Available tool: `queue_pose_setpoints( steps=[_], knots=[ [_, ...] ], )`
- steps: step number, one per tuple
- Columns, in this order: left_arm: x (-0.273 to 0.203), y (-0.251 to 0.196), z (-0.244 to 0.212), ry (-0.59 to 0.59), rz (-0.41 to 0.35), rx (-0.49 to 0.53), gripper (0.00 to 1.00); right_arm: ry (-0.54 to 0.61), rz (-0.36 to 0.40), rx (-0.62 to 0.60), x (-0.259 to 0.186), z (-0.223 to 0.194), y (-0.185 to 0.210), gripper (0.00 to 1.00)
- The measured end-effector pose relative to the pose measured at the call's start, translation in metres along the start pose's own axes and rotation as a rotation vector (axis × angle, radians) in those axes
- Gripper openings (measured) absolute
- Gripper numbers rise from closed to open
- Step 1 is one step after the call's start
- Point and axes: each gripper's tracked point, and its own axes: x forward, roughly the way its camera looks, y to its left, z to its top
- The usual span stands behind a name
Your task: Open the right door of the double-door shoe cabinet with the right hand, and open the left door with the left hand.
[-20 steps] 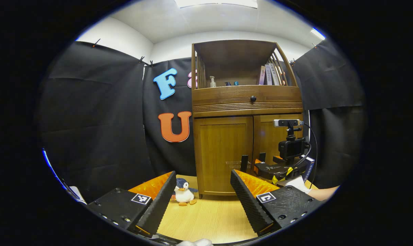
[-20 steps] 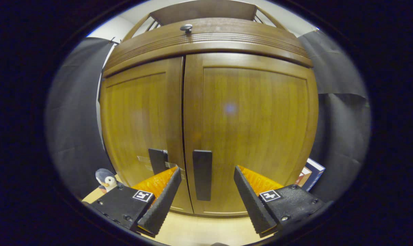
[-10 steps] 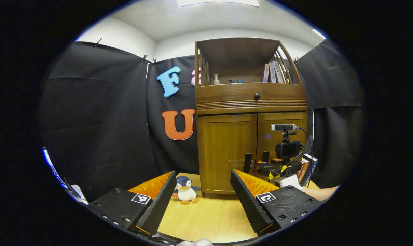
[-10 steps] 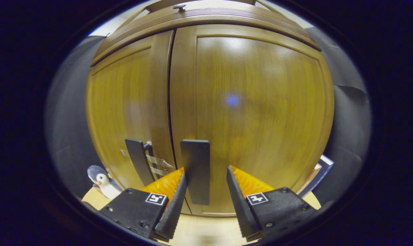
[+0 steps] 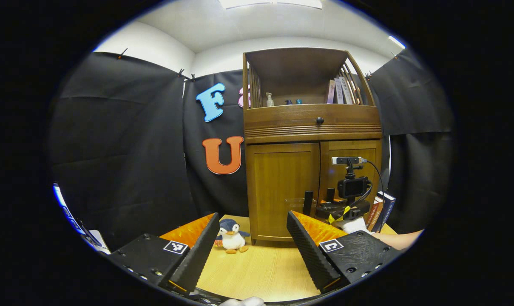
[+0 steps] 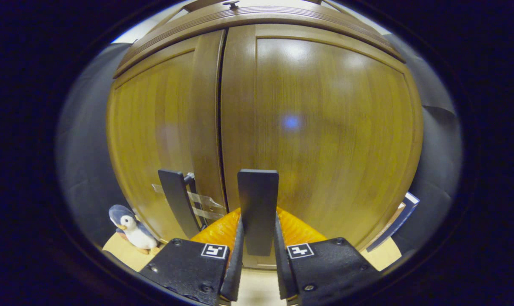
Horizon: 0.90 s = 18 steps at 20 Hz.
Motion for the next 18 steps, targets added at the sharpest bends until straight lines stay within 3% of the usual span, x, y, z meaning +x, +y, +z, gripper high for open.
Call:
queue_pose_setpoints(
  steps=[4, 5, 8, 13, 14, 15, 18],
  knots=[
    [-0.007, 0.000, 0.004, -0.017, -0.009, -0.011, 0.96, 0.014, 0.014, 0.003, -0.004, -0.002, 0.000, 0.35],
    [-0.009, 0.000, 0.004, -0.018, -0.013, -0.015, 1.00, 0.020, 0.016, 0.006, -0.007, -0.003, 0.000, 0.35],
    [-0.015, 0.001, 0.004, -0.023, -0.022, -0.022, 0.96, 0.020, 0.024, 0.002, -0.023, -0.007, -0.001, 0.34],
    [-0.021, 0.001, 0.001, -0.022, -0.035, -0.025, 0.96, 0.016, 0.035, 0.012, -0.054, -0.017, -0.007, 0.34],
    [-0.022, 0.000, 0.001, -0.024, -0.041, -0.028, 1.00, 0.017, 0.038, 0.012, -0.060, -0.019, -0.008, 0.34],
    [-0.025, -0.001, 0.002, -0.025, -0.047, -0.029, 0.96, 0.020, 0.043, 0.013, -0.066, -0.020, -0.010, 0.34],
    [-0.029, -0.005, -0.001, -0.026, -0.063, -0.022, 0.96, 0.020, 0.048, 0.012, -0.082, -0.025, -0.016, 0.34]
  ],
)
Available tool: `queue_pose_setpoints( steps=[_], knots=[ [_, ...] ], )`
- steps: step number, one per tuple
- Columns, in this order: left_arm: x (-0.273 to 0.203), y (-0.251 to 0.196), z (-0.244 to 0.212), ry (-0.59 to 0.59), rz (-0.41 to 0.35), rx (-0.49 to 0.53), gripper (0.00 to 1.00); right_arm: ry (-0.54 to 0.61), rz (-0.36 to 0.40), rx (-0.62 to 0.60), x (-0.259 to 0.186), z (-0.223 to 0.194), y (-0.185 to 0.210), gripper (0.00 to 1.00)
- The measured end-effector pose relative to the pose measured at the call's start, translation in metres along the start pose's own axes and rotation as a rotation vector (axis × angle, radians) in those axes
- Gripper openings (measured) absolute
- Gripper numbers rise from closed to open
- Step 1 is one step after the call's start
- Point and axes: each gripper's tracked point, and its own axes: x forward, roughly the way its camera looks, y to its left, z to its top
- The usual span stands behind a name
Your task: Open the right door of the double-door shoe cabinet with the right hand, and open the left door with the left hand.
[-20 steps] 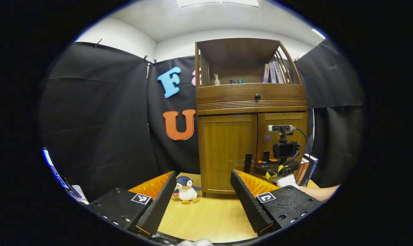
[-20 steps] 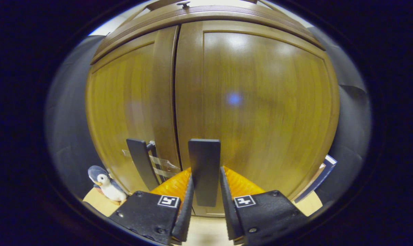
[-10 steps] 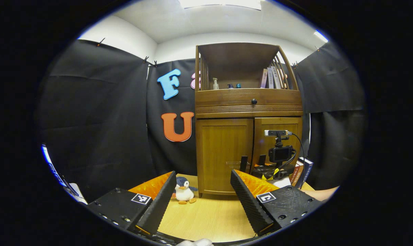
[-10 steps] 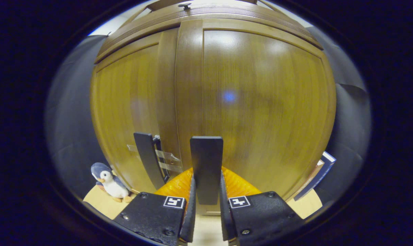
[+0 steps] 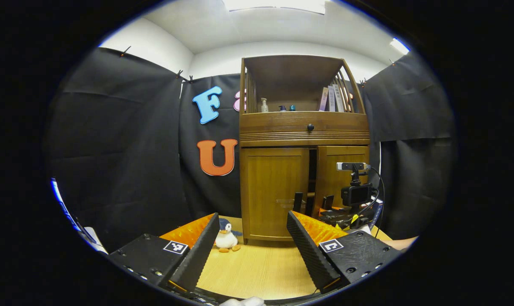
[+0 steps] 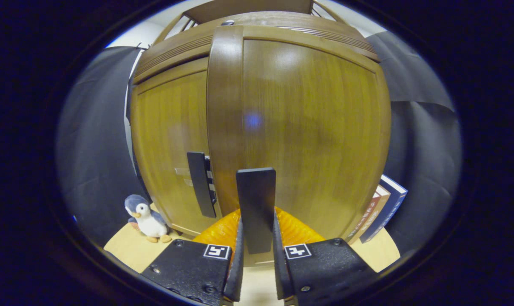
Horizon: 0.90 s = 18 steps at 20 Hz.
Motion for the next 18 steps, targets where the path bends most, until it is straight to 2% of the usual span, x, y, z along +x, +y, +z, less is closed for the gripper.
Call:
queue_pose_setpoints(
  steps=[9, 18],
  knots=[
    [-0.004, -0.006, -0.005, 0.005, -0.044, -0.003, 0.96, -0.002, 0.004, -0.005, -0.046, -0.012, -0.022, 0.34],
    [-0.005, -0.014, -0.006, 0.000, -0.091, -0.012, 0.96, -0.005, -0.024, -0.009, -0.089, -0.024, -0.057, 0.28]
  ],
)
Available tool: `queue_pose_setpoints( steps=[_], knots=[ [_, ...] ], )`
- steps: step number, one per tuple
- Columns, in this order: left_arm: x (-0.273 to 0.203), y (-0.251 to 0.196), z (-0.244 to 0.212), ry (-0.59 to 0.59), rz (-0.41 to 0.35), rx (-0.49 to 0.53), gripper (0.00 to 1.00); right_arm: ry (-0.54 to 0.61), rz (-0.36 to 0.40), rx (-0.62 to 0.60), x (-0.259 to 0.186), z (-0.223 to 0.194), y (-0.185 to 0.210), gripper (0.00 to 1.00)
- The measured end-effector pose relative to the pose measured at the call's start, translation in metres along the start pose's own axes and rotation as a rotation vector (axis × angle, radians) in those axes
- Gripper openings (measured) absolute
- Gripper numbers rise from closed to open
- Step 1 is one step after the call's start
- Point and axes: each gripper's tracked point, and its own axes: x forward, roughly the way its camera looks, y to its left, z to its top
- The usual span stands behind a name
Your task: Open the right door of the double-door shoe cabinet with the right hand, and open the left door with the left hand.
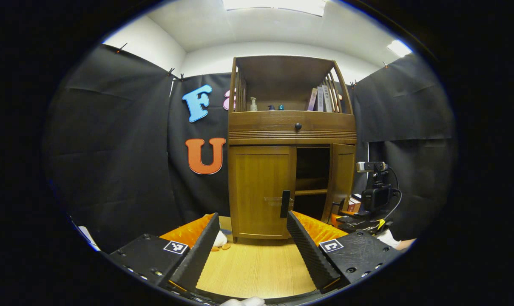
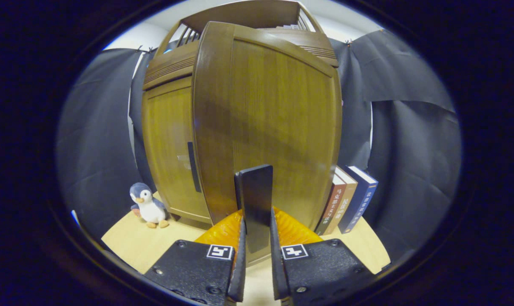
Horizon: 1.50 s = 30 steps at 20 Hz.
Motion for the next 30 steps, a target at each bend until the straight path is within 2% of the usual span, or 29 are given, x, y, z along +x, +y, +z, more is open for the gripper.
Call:
queue_pose_setpoints(
  steps=[13, 20, 23, 24, 25, 30],
  knots=[
    [0.000, -0.038, -0.007, 0.009, -0.111, -0.018, 0.96, 0.000, -0.097, 0.019, -0.041, -0.012, -0.066, 0.17],
    [0.004, -0.063, -0.006, 0.013, -0.143, -0.017, 0.96, -0.010, -0.148, 0.017, -0.055, -0.014, -0.114, 0.07],
    [0.007, -0.076, 0.000, 0.002, -0.134, -0.021, 0.96, -0.016, -0.146, 0.026, -0.059, -0.013, -0.137, 0.04],
    [0.007, -0.082, 0.002, 0.001, -0.133, -0.022, 1.00, -0.015, -0.146, 0.028, -0.063, -0.012, -0.144, 0.04],
    [0.007, -0.088, 0.005, -0.002, -0.128, -0.020, 0.96, -0.011, -0.121, 0.039, -0.065, -0.012, -0.147, 0.04],
    [0.006, -0.119, 0.006, 0.001, -0.091, -0.018, 0.96, -0.009, -0.051, 0.032, -0.064, -0.011, -0.174, 0.04]
  ],
)
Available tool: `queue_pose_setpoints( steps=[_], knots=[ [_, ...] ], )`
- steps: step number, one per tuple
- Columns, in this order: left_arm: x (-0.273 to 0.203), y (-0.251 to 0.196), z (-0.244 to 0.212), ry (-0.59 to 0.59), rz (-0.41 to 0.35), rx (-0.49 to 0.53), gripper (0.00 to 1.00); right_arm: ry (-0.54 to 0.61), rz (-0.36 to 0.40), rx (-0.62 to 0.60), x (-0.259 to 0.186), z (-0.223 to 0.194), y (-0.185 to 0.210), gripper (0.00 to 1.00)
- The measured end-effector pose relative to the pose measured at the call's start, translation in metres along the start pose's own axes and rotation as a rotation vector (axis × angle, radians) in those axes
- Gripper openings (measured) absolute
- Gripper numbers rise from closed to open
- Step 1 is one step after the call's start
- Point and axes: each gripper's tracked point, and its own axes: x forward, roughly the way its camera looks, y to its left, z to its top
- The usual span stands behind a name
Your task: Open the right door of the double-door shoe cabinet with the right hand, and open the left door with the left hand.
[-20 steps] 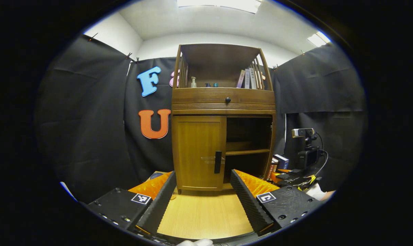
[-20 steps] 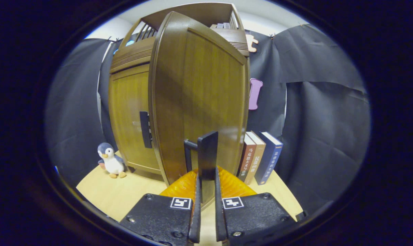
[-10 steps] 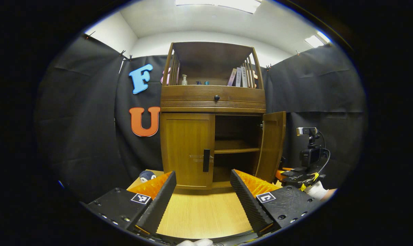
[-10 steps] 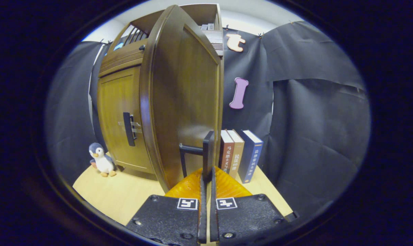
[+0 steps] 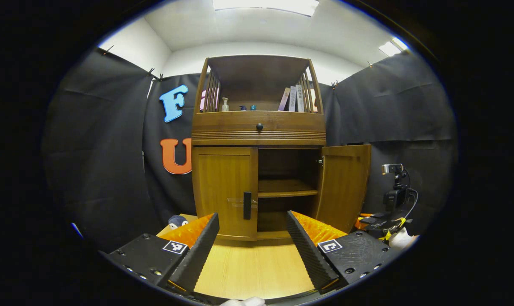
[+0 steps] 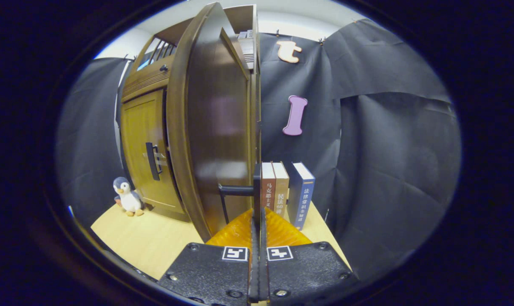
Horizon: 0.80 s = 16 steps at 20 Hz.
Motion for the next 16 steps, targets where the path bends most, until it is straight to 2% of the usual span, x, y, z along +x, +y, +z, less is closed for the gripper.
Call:
queue_pose_setpoints(
  steps=[10, 14, 16],
  knots=[
    [-0.005, -0.055, 0.001, 0.007, 0.102, 0.011, 0.95, 0.015, 0.158, -0.041, 0.008, 0.004, -0.033, 0.03],
    [-0.004, -0.056, -0.001, 0.022, 0.152, 0.013, 0.95, 0.013, 0.172, -0.100, 0.011, 0.001, -0.033, 0.04],
    [-0.003, -0.055, -0.003, 0.025, 0.168, 0.020, 0.95, 0.020, 0.179, -0.086, 0.003, 0.004, -0.030, 0.05]
  ],
)
